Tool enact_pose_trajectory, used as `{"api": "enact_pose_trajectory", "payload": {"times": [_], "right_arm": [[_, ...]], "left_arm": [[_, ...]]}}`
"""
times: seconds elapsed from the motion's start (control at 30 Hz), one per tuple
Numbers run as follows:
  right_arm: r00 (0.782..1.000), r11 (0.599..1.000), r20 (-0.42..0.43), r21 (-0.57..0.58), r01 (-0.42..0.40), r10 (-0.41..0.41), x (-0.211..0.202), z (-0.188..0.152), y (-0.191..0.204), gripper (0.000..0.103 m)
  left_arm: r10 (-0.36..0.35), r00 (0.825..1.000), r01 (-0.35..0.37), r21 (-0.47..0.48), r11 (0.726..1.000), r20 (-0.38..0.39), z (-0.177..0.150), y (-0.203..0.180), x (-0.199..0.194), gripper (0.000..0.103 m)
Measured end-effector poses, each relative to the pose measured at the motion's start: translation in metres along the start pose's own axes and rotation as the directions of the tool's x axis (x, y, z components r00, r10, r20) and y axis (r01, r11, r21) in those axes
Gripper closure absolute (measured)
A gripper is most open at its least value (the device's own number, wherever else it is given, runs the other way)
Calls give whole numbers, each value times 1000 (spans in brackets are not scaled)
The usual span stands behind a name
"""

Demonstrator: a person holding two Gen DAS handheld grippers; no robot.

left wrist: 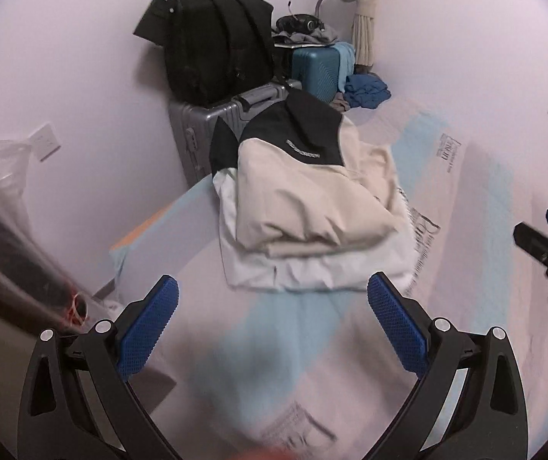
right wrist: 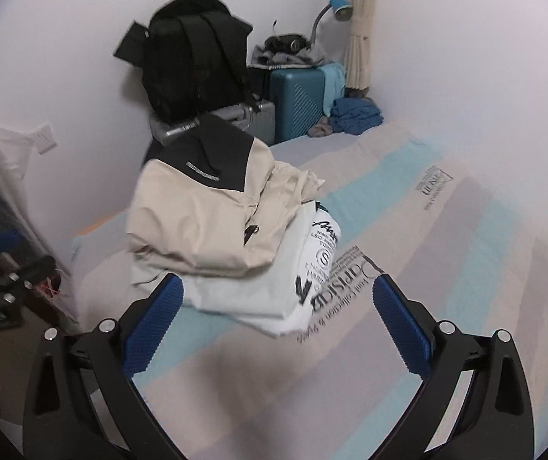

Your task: Fold large clothes

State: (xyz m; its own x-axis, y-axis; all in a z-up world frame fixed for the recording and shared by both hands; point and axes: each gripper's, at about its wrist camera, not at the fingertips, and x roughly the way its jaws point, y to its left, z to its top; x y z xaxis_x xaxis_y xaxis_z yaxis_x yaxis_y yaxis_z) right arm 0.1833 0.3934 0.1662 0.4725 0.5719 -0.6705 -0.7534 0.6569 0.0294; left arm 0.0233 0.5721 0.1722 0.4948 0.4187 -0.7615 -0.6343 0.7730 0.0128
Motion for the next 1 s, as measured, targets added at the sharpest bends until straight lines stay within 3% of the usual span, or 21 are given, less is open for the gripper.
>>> {"api": "enact_pose_trajectory", "payload": {"times": [0.17, 0.33, 0.43, 0.67, 1.0], "right_arm": [[1000, 1000, 25, 25, -15, 15, -66, -26, -2, 8], [1000, 998, 14, 68, 14, -15, -84, -66, -1, 7], [996, 994, 33, 76, 75, -78, -85, -90, 7, 8], [992, 990, 50, 94, 107, -112, -59, -133, 36, 8], [990, 992, 84, 58, 108, -113, -52, -145, 75, 8]], "left_arm": [[-21, 998, 18, 51, 999, 52, -24, -24, -65, 6], [-43, 996, 37, 92, 995, 72, -63, -32, -90, 6], [-60, 995, 49, 123, 991, 85, -85, -31, -85, 6], [-88, 991, 76, 123, 989, 97, -117, -9, -47, 6], [-89, 987, 77, 89, 993, 133, -141, 22, -42, 6]]}}
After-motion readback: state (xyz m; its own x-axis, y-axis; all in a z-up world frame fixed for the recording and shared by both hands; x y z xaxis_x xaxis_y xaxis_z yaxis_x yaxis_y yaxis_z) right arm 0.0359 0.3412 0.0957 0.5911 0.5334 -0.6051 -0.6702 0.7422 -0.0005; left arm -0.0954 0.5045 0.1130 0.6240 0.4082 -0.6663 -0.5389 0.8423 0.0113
